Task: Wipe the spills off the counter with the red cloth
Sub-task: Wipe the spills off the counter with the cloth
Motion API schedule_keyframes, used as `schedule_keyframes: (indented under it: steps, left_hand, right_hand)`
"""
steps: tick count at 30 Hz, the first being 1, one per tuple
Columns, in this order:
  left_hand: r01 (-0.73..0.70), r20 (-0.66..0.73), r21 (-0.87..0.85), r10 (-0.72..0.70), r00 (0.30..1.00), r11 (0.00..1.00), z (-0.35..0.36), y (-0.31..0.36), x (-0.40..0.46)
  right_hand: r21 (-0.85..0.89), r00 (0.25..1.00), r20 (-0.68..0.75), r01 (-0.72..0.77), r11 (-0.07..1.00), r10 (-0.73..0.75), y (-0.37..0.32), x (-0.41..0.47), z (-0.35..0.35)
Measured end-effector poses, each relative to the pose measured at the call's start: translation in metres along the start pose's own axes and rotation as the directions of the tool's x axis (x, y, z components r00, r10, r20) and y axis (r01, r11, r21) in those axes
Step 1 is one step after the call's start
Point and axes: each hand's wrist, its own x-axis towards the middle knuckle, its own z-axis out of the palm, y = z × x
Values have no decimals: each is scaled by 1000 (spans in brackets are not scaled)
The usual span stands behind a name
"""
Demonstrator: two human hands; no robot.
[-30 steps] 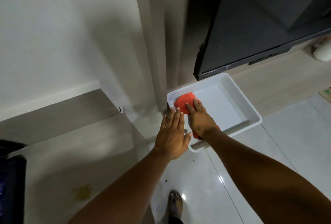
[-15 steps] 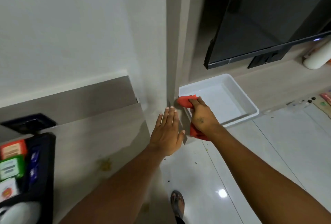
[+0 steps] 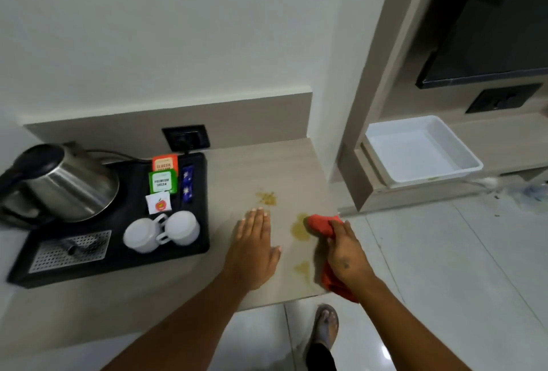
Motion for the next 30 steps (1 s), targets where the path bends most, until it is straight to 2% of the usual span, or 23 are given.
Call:
schedule_keyframes:
  steps: [1, 3, 5, 7, 12, 17, 23, 27, 30]
  left_hand:
    - [10, 14, -3, -10, 1000, 1000, 7, -12, -16]
    - [32, 36, -14, -31, 999, 999, 20, -30, -42]
    - [53, 47, -11, -52, 998, 999, 31, -41, -60]
    - [73, 70, -29, -70, 995, 997, 39, -48, -70]
    - [102, 25, -46, -101, 995, 994, 51, -54, -76]
    - [103, 55, -26, -102, 993, 994, 54, -57, -73]
    - [114, 61, -35, -111, 992, 993, 52, -57, -74]
    - [115, 19, -56, -114, 993, 992, 57, -58, -74]
    - [118, -9, -69, -118, 993, 991, 59, -59, -75]
  right_hand:
    - [-24, 999, 3, -40, 999, 40, 5, -10, 12]
    - [-254, 998, -40, -53, 966, 44, 17, -24, 34]
    - [-444, 996, -85, -12, 896, -29, 27, -33, 49]
    - [-520, 991, -92, 36, 853, -98, 30, -34, 55]
    - [-574, 988, -50, 89, 814, -144, 36, -13, 55]
    - [-564, 988, -47, 98, 820, -150, -1, 30, 72]
    - [-586, 985, 29, 154, 795, -170, 17, 2, 77]
    - [-590, 989, 1, 122, 798, -150, 6, 66, 59]
    - [-599, 976, 41, 197, 776, -216, -22, 113, 70]
